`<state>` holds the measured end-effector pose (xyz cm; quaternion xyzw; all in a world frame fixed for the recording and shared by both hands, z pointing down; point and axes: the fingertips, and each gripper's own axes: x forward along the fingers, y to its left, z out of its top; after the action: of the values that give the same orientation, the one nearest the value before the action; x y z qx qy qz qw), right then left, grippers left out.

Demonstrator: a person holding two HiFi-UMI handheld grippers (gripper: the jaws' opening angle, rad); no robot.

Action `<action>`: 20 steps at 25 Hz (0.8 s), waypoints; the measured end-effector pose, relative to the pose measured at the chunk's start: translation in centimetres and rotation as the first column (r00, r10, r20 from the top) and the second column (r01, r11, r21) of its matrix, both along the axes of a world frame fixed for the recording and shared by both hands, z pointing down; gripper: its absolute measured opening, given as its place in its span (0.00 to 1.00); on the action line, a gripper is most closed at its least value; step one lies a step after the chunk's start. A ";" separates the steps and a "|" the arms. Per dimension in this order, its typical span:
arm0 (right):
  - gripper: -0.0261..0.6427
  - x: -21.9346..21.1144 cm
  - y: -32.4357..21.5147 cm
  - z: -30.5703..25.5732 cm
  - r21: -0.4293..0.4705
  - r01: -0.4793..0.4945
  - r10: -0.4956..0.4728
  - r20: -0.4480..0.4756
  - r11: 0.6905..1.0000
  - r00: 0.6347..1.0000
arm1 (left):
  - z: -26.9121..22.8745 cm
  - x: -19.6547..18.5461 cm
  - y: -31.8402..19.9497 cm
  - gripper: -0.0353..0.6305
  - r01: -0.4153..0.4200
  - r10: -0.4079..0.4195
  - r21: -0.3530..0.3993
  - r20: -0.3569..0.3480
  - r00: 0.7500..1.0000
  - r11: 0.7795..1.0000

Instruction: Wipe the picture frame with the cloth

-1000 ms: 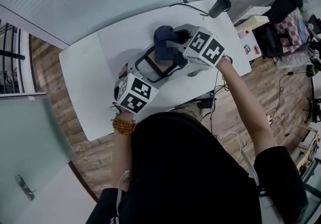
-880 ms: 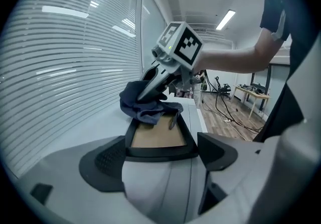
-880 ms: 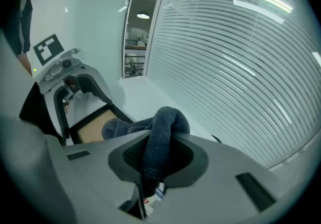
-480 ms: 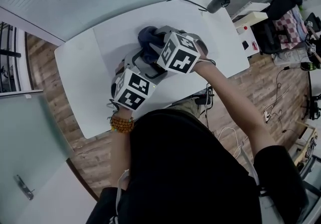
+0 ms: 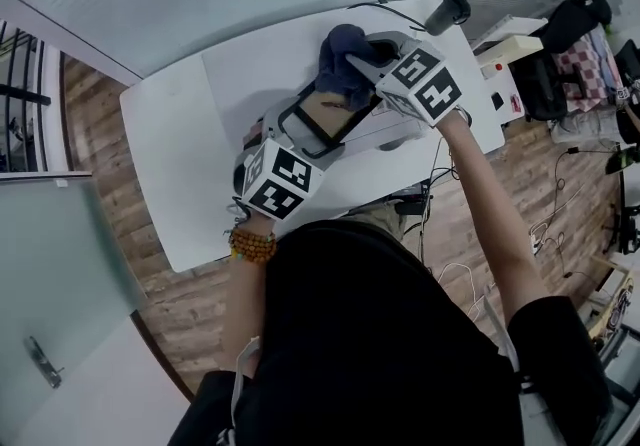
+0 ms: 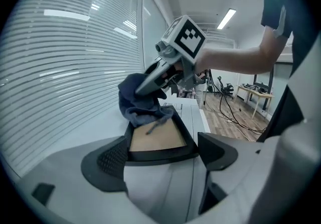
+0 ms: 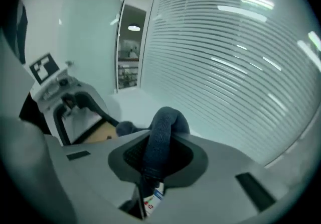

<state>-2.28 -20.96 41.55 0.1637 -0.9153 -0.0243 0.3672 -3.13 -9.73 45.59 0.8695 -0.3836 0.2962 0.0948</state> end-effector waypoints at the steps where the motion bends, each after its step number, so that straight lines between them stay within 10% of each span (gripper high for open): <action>1: 0.10 0.7 -0.3 0.9 0.061 0.001 0.004 -0.086 0.998 0.996 | 0.0 -0.1 0.0 0.72 0.002 -0.002 -0.001 0.000 1.000 1.000; 8: 0.10 0.1 1.9 4.8 0.266 0.117 -0.006 -0.384 0.957 0.923 | -0.1 -0.2 -0.4 0.71 0.002 -0.002 -0.004 -0.008 1.000 1.000; 20: 0.09 -3.1 8.4 4.6 -0.032 0.238 -0.238 -0.250 0.971 0.939 | 0.3 -0.2 -0.2 0.71 -0.014 0.014 -0.029 -0.007 1.000 0.999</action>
<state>-5.36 -12.54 46.11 0.0471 -0.8744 -0.0883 0.4748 -3.29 -9.97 45.86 0.8717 -0.3730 0.2994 0.1065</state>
